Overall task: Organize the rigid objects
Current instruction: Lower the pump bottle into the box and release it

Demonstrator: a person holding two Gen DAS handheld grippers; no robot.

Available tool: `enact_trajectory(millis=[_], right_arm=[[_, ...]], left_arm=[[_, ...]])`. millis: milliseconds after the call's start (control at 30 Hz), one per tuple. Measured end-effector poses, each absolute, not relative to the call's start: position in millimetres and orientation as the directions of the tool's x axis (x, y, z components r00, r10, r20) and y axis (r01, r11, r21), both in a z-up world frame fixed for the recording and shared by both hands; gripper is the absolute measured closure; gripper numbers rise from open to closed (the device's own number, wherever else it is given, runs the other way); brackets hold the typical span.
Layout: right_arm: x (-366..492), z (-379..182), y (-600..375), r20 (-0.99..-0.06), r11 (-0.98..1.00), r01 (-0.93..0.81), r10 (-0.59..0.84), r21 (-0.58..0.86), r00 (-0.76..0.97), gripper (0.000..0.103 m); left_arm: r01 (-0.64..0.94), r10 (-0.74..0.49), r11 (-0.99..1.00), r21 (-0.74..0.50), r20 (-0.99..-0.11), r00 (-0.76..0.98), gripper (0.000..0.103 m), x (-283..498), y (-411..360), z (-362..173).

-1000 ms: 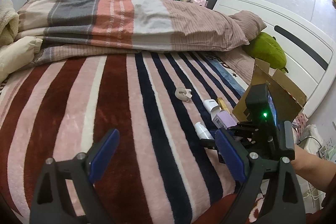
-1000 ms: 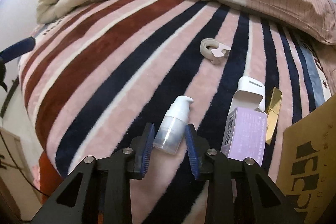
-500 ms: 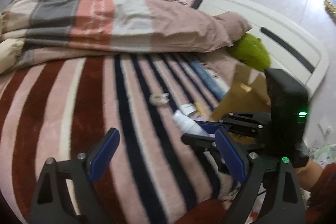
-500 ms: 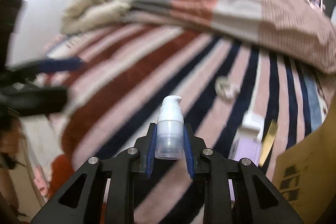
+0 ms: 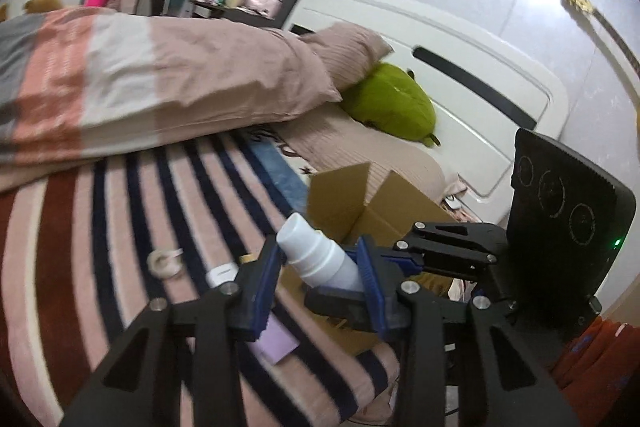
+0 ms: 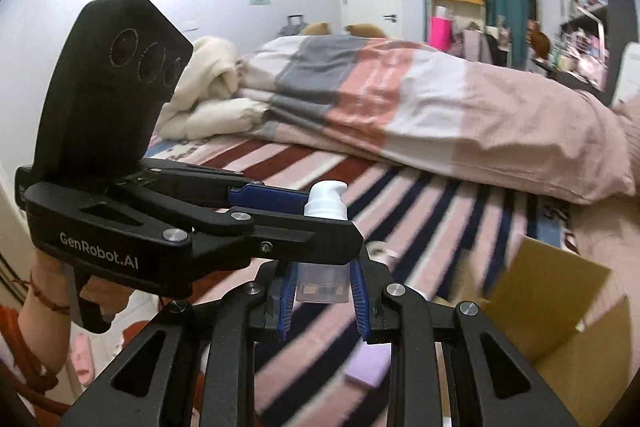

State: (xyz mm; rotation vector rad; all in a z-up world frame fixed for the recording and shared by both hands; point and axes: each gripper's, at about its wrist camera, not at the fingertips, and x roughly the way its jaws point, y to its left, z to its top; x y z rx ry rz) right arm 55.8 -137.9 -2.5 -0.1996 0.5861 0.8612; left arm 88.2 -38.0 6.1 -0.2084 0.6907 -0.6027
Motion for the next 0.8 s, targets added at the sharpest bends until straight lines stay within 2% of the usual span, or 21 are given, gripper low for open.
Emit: enact_trajectory(millis=[233,433,467,533,567,600,667,800], right_arm=[[85.0,-4.7,-211.8,-0.59,0.734,-0.671,0.589,0.104,0.552,0.083],[103.1,-18.0,-248.4,-0.647,0.777,-0.614,0.541,0.14,0.538,0.083],[104.5,-19.5,-250.6,-0.654,0.779,-0.612,0.535,0.136,0.535,0.083],[105.5,-22.7,-250.9,-0.67,0.784,-0.609,0.517,0.122,0.533,0.083],[105.0,-24.6,-251.3,-0.677,0.792,-0.601,0.503,0.112,0.537,0.081],[105.9,-26.3,-250.5,-0.683,0.796,-0.596,0.495,0.109,0.536,0.073],[105.5,-27.4,-252.3,-0.688,0.795,-0.595,0.497,0.117,0.529,0.069],[99.9,-20.7,-245.1,-0.677,0.788,-0.604,0.508,0.116,0.533,0.069]], left_arm=[[0.516,-0.623,0.774,-0.367,-0.589,0.515,0.067,126.7,-111.9,1.4],[0.521,-0.61,0.774,-0.359,-0.641,0.465,0.067,143.1,-142.5,-8.7],[0.517,-0.601,0.781,-0.351,-0.65,0.466,0.062,143.4,-143.6,-9.8],[0.503,-0.566,0.804,-0.317,-0.666,0.486,0.043,143.4,-143.5,-10.2],[0.497,-0.551,0.815,-0.299,-0.666,0.502,0.03,141.5,-141.2,-9.2],[0.496,-0.539,0.822,-0.28,-0.663,0.52,0.024,138.5,-138.2,-7.3],[0.493,-0.52,0.834,-0.249,-0.654,0.549,0.023,132.0,-130.9,-2.4],[0.451,-0.489,0.861,-0.235,-0.628,0.606,0.02,119.1,-99.9,9.5]])
